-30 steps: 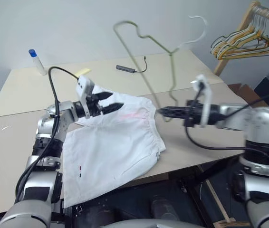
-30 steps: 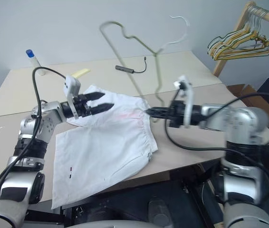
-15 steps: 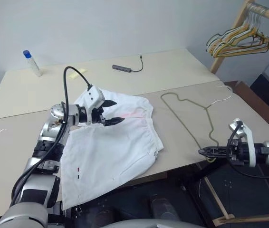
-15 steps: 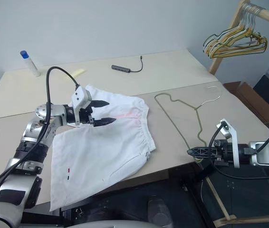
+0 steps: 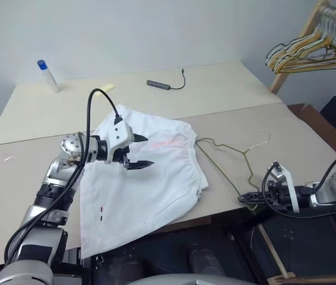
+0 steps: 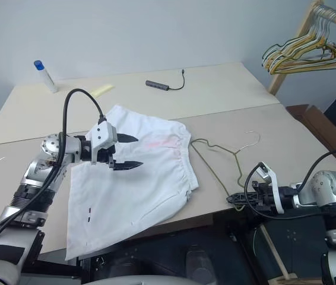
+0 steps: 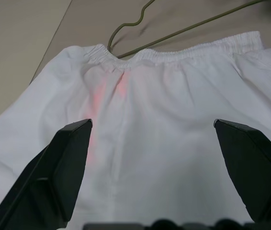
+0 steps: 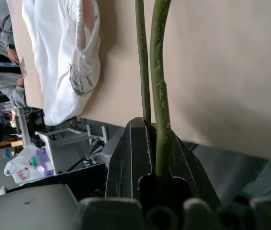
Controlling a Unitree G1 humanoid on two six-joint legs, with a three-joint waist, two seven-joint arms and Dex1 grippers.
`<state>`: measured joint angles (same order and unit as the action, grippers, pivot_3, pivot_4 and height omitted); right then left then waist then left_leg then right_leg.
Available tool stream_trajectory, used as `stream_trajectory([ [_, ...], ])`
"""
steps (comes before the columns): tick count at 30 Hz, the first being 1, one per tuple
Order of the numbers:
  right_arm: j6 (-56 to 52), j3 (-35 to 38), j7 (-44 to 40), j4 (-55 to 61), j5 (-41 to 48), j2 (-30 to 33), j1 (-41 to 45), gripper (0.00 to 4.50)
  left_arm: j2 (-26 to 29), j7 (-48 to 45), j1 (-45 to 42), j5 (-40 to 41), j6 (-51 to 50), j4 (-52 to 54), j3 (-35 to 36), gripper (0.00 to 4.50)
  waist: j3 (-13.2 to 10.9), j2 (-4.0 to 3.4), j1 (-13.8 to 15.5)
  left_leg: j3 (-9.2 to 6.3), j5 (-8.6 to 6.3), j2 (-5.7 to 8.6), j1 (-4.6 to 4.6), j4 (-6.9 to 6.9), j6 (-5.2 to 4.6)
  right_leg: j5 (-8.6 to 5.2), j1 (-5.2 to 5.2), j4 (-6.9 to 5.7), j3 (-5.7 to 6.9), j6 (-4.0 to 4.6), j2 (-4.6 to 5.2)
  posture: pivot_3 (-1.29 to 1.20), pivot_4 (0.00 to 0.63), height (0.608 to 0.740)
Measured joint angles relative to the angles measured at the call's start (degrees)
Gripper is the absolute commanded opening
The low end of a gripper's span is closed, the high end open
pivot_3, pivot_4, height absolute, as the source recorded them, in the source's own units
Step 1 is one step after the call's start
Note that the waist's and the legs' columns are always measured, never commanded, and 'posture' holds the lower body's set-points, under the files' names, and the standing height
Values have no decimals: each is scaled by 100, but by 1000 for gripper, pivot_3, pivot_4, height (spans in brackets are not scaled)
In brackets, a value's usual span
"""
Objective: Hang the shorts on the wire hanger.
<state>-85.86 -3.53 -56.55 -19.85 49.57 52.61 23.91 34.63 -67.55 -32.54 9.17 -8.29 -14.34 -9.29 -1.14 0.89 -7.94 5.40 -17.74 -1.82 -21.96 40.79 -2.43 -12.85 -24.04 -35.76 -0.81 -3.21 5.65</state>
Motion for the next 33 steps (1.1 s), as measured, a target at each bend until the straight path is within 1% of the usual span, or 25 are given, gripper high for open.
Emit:
stream_trajectory([
  [3,103,-57,-214,-21,-118,-9,10,0,2,33,22,0,-47,23,9,4413,0,0,75,0,0,0,0,0,0,0,-2,0,0,0,0,-130,0,740],
  [7,159,-62,-452,25,-158,-8,10,0,5,66,103,0,-57,27,14,4413,0,0,104,1,0,0,0,1,0,0,-1,-1,0,0,-1,-129,0,740],
  [13,161,-62,-546,226,-212,9,-76,0,5,117,174,0,-72,122,14,4413,0,0,116,1,0,1,0,2,0,0,-1,-2,1,0,0,-130,0,740],
  [20,170,-68,-837,710,-219,366,-533,0,8,199,293,-65,-65,152,5,4413,1,-1,137,2,0,1,2,4,0,0,0,-3,1,0,-1,-132,0,740],
  [24,228,-73,-1059,851,-217,425,-614,0,-2,253,294,-112,-65,152,2,4413,1,0,133,2,0,2,5,4,0,0,2,-4,1,0,-1,-126,0,740],
  [28,358,-231,-1212,857,-251,421,-537,0,-15,289,294,-128,-63,152,2,4413,1,0,139,2,0,2,5,5,0,0,2,-5,1,1,-1,-120,0,740],
  [33,430,-448,-1204,521,-498,156,0,0,-22,323,303,-157,-47,159,-1,4413,2,-1,135,3,0,2,7,6,1,0,3,-7,1,1,-2,-110,0,740],
])
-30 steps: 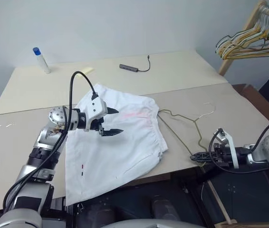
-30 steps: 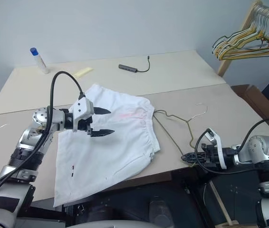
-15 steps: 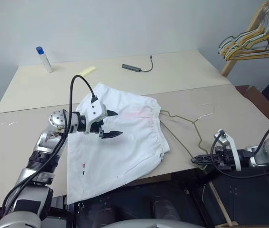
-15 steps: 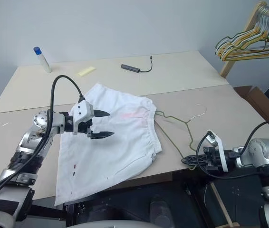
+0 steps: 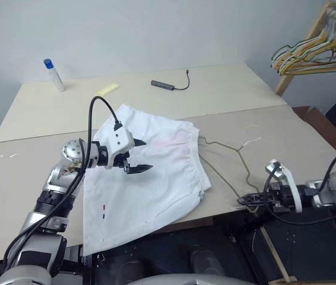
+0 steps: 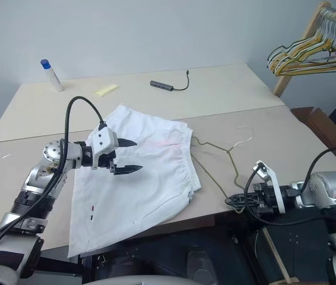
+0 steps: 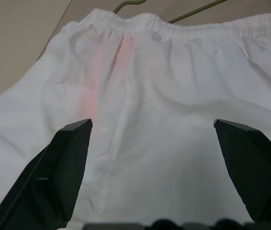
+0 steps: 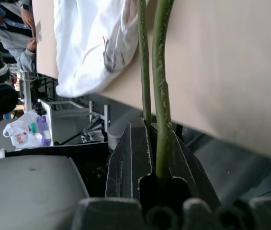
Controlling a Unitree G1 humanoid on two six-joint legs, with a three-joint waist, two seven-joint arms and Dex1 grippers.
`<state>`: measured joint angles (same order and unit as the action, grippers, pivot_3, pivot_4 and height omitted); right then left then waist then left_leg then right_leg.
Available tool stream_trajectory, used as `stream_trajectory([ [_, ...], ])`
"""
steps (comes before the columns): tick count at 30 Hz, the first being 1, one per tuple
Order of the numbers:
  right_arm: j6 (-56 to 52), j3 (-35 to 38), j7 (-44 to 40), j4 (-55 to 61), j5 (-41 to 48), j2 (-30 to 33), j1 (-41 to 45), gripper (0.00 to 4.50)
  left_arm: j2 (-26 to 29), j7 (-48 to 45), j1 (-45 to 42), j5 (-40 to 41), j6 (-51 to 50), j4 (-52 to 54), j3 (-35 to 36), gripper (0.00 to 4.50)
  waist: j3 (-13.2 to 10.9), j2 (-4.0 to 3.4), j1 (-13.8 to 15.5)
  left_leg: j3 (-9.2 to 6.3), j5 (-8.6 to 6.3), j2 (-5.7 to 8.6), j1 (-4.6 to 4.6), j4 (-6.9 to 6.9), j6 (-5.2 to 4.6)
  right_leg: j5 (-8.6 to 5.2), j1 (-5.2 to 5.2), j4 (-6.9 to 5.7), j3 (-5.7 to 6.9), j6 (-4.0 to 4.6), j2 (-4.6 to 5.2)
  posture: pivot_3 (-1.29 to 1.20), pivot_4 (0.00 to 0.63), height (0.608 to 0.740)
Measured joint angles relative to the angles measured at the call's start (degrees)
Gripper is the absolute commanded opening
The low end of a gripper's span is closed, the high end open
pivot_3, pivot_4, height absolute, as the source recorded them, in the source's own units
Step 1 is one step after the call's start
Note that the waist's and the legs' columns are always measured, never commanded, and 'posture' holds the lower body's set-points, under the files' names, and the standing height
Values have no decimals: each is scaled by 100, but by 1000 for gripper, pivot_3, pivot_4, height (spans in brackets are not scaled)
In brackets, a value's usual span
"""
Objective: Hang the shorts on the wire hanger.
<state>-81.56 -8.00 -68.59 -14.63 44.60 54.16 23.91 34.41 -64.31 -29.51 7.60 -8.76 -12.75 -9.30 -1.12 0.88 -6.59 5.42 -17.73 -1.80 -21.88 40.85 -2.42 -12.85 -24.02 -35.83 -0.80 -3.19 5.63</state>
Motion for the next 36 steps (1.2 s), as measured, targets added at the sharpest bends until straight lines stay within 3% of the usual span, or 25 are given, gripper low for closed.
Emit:
stream_trajectory([
  [17,900,-1169,-717,-2525,-1410,-1096,1958,0,-34,135,133,-75,3,109,-25,4413,1,-3,95,1,7,1,-4,8,12,1,-2,-5,2,0,0,-56,0,740],
  [27,1915,-981,-875,-4355,-2326,-1629,2881,0,21,243,307,-73,-56,357,-15,4413,2,-4,118,0,16,2,-7,9,27,1,-3,-15,5,1,2,-37,0,740],
  [31,2345,-672,-889,-4346,-2439,-1616,2910,0,41,251,362,-72,-107,415,-13,4413,3,-5,107,0,24,2,-5,8,42,1,-4,-15,5,1,2,-50,0,740],
  [36,3214,-480,-738,-2976,-2621,-1598,2292,0,46,256,351,-74,-108,417,-15,4413,3,-5,106,0,23,1,-7,8,40,1,-6,-24,5,1,2,-59,0,740],
])
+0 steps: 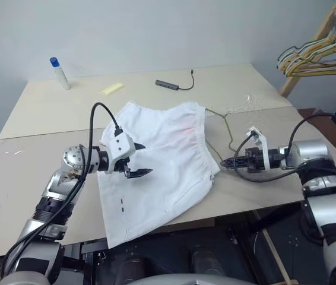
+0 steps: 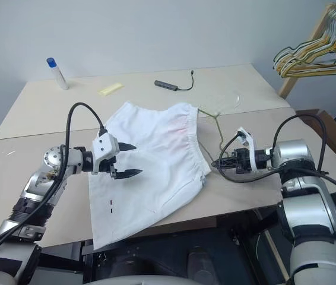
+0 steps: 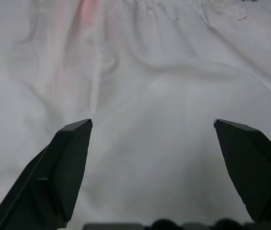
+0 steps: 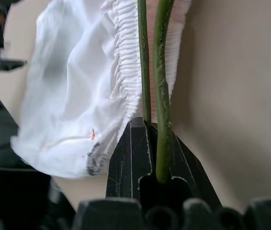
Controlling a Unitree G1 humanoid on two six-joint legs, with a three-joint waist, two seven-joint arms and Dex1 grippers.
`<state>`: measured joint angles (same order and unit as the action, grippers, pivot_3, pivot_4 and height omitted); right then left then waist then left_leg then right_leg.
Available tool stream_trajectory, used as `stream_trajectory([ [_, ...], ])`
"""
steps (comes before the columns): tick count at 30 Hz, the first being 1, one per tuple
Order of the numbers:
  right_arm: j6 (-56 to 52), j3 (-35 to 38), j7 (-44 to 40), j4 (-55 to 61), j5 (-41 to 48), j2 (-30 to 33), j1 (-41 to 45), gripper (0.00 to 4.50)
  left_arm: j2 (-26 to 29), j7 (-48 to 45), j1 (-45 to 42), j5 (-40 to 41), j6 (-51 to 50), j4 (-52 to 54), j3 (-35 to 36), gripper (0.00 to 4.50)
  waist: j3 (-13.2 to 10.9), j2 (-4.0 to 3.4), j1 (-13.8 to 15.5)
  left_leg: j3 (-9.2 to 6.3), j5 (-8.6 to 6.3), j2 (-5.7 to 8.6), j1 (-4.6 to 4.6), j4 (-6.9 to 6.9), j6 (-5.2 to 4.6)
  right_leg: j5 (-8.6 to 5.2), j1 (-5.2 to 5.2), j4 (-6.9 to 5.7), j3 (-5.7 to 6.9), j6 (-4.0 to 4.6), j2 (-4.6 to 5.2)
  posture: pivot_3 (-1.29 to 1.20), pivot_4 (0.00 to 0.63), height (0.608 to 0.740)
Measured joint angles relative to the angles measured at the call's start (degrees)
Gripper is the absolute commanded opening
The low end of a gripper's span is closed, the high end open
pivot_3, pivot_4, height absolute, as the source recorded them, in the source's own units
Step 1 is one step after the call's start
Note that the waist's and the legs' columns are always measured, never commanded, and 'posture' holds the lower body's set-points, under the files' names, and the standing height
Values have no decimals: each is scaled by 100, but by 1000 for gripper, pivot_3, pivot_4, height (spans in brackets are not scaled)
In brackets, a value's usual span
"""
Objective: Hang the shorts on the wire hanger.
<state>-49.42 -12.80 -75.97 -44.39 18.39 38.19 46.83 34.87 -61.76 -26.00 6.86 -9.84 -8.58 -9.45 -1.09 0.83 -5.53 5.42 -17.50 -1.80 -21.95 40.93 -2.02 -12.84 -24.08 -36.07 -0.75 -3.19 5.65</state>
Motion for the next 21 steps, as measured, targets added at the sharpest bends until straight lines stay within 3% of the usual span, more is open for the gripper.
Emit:
stream_trajectory([
  [5,965,12,557,1694,-415,54,-734,0,15,28,-322,113,15,-245,223,4413,0,0,7,-1,-3,0,-6,2,-5,0,-6,2,2,0,0,-70,0,740],
  [11,1863,-24,808,2811,-837,196,-1009,0,404,-210,-1472,838,145,-770,1245,4413,0,0,-22,2,-4,0,-2,0,-7,0,-4,6,1,0,0,-70,0,740],
  [15,2360,-213,935,3233,-1210,223,-1067,0,807,-1299,-2300,939,722,-1666,1295,4413,0,0,-22,10,12,1,6,0,21,-1,3,12,3,0,-3,-64,0,740],
  [21,2515,-551,1034,3493,-1601,145,-1061,0,756,-2905,-3096,918,1146,-2757,718,4413,-1,1,0,48,12,1,-11,6,20,-1,-1,13,12,-1,-3,-64,0,740],
])
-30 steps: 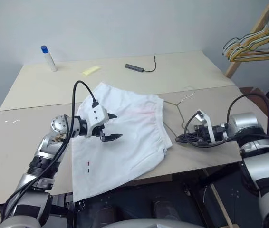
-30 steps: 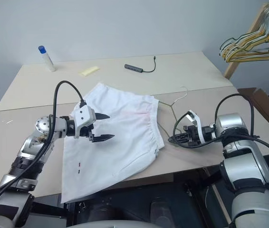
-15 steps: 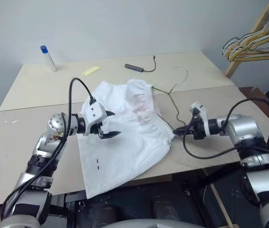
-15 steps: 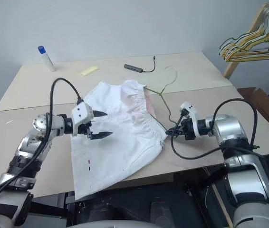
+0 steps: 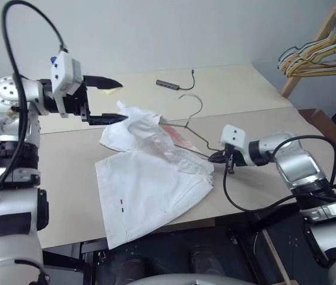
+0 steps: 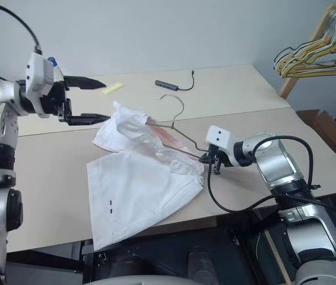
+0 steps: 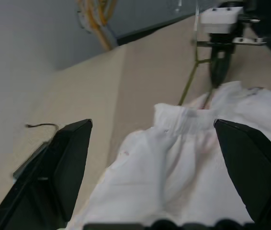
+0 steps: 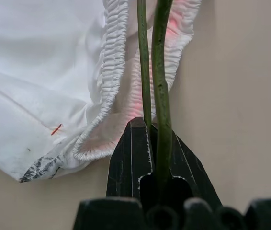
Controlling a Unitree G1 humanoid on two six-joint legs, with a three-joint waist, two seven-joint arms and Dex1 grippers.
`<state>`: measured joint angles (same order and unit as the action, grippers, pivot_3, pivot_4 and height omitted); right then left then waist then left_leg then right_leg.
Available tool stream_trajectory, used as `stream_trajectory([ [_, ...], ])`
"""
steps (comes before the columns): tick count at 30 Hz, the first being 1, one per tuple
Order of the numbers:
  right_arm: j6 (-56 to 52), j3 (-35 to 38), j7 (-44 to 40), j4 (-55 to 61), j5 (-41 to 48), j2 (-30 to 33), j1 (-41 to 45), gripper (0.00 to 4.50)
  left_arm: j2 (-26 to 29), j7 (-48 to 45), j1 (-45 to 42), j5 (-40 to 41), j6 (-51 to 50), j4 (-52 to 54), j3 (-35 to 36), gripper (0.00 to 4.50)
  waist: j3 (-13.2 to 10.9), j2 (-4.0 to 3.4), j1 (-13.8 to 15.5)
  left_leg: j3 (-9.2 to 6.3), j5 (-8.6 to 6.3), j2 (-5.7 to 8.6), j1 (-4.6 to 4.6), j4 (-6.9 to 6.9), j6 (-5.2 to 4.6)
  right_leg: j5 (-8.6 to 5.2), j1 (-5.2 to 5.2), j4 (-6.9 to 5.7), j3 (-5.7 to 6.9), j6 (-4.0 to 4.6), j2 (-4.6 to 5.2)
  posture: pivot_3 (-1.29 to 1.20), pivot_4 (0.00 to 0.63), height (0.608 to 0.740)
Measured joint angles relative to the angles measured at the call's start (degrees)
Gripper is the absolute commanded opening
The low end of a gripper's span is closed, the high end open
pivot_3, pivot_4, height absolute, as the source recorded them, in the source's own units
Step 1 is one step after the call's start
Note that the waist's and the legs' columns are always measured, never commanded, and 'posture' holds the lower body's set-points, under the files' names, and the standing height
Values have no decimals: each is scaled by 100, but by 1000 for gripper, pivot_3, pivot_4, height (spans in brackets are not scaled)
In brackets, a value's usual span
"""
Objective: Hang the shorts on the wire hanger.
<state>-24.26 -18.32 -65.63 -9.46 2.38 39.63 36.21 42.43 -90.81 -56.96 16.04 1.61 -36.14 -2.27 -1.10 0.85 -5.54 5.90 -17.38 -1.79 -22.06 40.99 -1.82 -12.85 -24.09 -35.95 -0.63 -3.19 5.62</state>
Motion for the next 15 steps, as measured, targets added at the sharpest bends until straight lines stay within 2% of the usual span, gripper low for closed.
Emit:
stream_trajectory([
  [4,-3,-64,4,112,-73,-33,12,0,-121,-138,-494,-260,486,-602,-660,4413,0,0,-4,1,-1,0,2,0,-1,0,2,0,-3,0,0,-71,0,740],
  [9,-81,-119,-15,269,-115,-54,31,0,-375,-147,-699,-441,953,-1252,-1476,4413,0,0,-18,3,-7,-4,1,-1,-12,0,-5,-1,-8,0,-4,-88,0,740],
  [12,-183,-120,-16,386,-118,-53,32,0,-586,-147,-819,-541,1102,-1656,-1778,3810,0,0,-22,3,-21,-4,0,0,-36,0,-6,-1,-8,0,-5,-99,0,740],
  [15,-318,-120,-18,482,-117,-53,32,0,-734,-148,-964,-740,1228,-2014,-1922,2814,0,0,-27,4,-22,-4,-1,1,-38,0,-6,0,-8,0,-5,-107,0,740],
])
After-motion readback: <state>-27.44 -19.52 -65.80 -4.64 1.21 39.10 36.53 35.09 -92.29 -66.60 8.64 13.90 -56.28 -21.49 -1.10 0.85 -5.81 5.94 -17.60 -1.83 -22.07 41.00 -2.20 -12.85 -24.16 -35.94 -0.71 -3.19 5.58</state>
